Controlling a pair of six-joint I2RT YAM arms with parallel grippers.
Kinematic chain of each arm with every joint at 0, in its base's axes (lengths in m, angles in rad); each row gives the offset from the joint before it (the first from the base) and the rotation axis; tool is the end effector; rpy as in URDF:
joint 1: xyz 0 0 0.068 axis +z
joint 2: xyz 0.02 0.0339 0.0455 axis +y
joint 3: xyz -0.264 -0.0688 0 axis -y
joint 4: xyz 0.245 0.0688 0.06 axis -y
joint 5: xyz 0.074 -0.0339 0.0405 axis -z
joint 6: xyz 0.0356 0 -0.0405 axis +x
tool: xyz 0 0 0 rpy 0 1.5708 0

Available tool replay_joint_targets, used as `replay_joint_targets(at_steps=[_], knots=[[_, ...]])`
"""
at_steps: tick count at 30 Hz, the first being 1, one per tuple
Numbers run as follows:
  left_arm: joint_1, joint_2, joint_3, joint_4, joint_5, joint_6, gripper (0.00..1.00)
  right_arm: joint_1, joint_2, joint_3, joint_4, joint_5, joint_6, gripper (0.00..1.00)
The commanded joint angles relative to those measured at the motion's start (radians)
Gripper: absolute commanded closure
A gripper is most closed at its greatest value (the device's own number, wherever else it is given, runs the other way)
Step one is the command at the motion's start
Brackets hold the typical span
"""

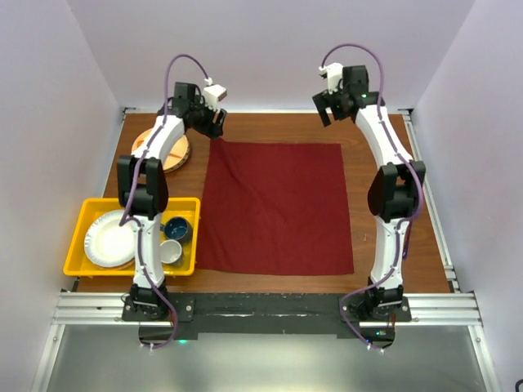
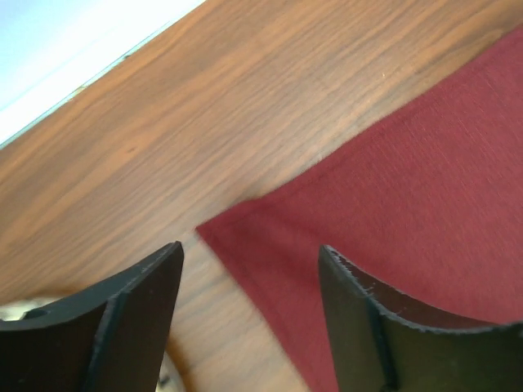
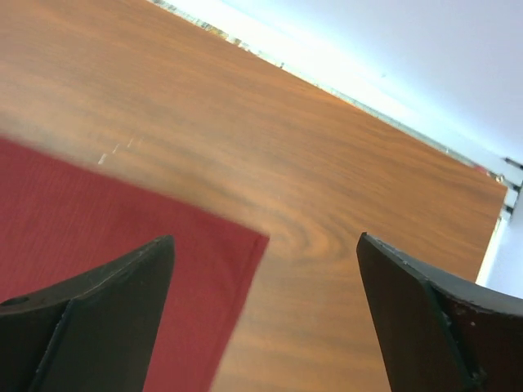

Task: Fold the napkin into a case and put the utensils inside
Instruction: Flatten out the crumpled napkin at the center of the board.

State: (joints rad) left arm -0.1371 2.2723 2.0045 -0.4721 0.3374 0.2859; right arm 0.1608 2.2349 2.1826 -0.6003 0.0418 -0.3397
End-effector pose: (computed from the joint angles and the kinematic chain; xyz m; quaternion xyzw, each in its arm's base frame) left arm 0.5155 -0.0830 0.2357 0.2556 0.8676 -0.1236 0.4082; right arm 0.5111 0.0814 0.3020 -0.2130 0.8706 -0.0582 0.4396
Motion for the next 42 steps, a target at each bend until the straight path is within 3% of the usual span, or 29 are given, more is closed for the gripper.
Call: replay_joint_targets(at_steps=[1,5,9,14,17,24,34,42], knots=[[0.021,-0.178,-0.039,-0.147,0.126,0.13,0.27,0.009,-0.147,-0.006,-0.342,-0.172,-0.039,0.02],[0.016,-0.316,-0.226,-0.235,0.211,0.202,0.28,0.009,-0.233,-0.252,-0.452,-0.293,-0.1,0.03],[-0.036,-0.41,-0.47,-0.272,0.193,0.24,0.32,0.011,-0.293,-0.452,-0.443,-0.33,-0.142,0.05],[-0.16,-0.516,-0.665,-0.194,0.08,0.237,0.35,0.011,-0.308,-0.64,-0.391,-0.3,-0.189,0.08],[-0.216,-0.517,-0.727,-0.168,0.087,0.211,0.38,0.008,-0.297,-0.701,-0.345,-0.228,-0.211,0.09],[-0.263,-0.498,-0.846,-0.059,0.074,0.159,0.42,-0.013,-0.253,-0.762,-0.268,-0.082,-0.219,0.11],[-0.415,-0.41,-0.857,0.066,0.005,0.039,0.47,-0.061,-0.242,-0.796,-0.213,0.059,-0.239,0.14],[-0.384,-0.474,-0.829,0.0,0.08,0.03,0.46,-0.076,-0.299,-0.663,-0.335,-0.078,-0.24,0.16]])
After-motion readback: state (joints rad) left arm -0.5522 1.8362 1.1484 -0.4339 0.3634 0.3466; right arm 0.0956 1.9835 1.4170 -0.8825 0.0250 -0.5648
